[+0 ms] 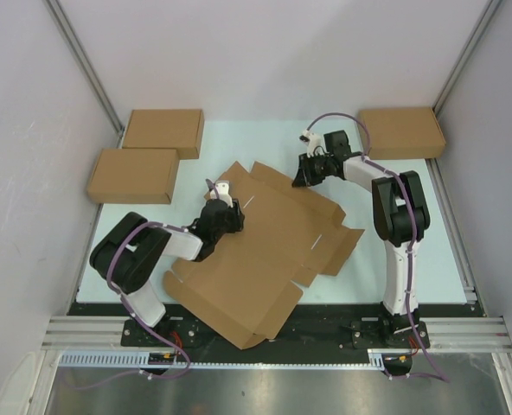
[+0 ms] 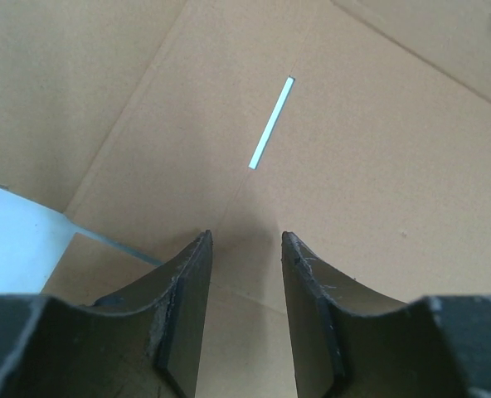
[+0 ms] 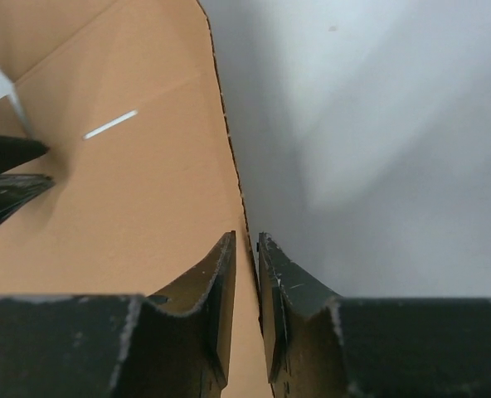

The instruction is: Fold the paper box

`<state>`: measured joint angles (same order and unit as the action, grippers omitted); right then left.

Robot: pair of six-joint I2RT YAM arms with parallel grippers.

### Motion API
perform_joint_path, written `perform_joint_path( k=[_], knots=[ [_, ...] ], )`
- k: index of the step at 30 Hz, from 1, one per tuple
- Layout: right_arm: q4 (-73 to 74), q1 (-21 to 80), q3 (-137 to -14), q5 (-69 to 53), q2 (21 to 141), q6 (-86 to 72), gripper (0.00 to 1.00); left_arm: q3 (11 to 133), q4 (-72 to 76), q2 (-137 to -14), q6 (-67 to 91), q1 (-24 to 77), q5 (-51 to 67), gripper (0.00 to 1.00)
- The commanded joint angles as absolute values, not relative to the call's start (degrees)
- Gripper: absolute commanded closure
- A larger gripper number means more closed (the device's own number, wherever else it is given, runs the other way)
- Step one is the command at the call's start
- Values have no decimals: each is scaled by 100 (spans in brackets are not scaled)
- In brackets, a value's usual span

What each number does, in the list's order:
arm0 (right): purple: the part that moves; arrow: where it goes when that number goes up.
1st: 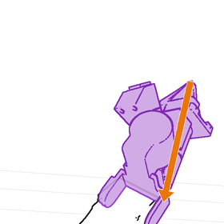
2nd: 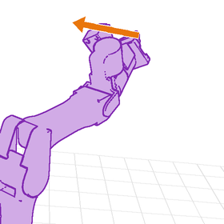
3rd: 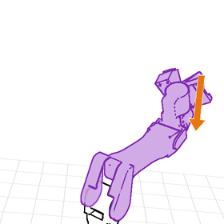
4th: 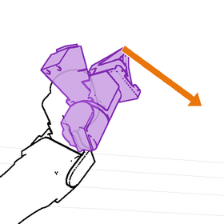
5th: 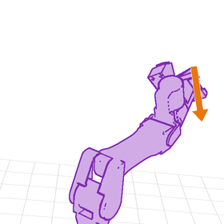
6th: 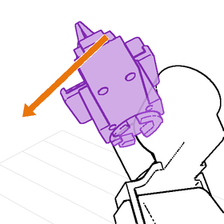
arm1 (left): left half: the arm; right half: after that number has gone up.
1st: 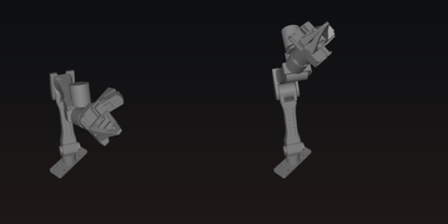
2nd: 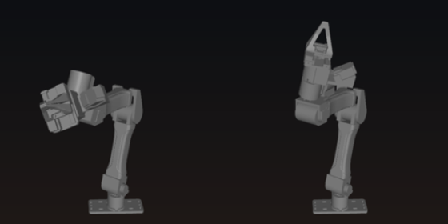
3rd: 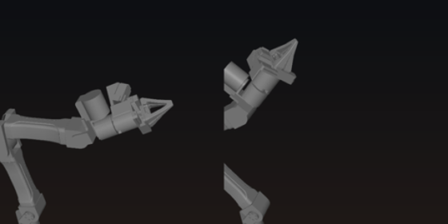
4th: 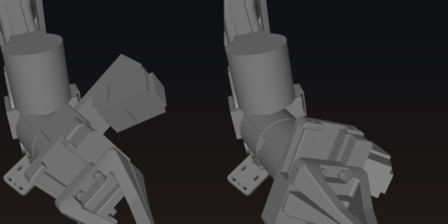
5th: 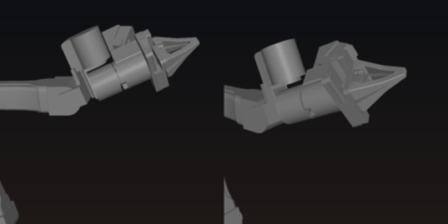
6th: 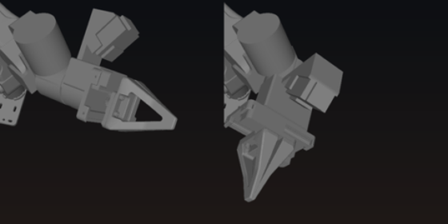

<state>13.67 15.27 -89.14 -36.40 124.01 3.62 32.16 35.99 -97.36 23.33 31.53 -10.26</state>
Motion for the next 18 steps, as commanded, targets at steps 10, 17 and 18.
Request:
perform_joint_path(
  k=[10, 17, 18],
  knots=[
    [2074, 2127, -8772, -3298, 11804, 615, 71, 3199, 3691, -9897, 2593, 3199, -1134, 57],
    [1996, 2294, -8763, -2277, 11725, 747, 64, 3182, 3683, -9835, 2593, 3208, -1142, 57],
    [1978, 2303, -8763, -2250, 11742, 738, 65, 3182, 3683, -9826, 2575, 3208, -1143, 58]
  ],
)
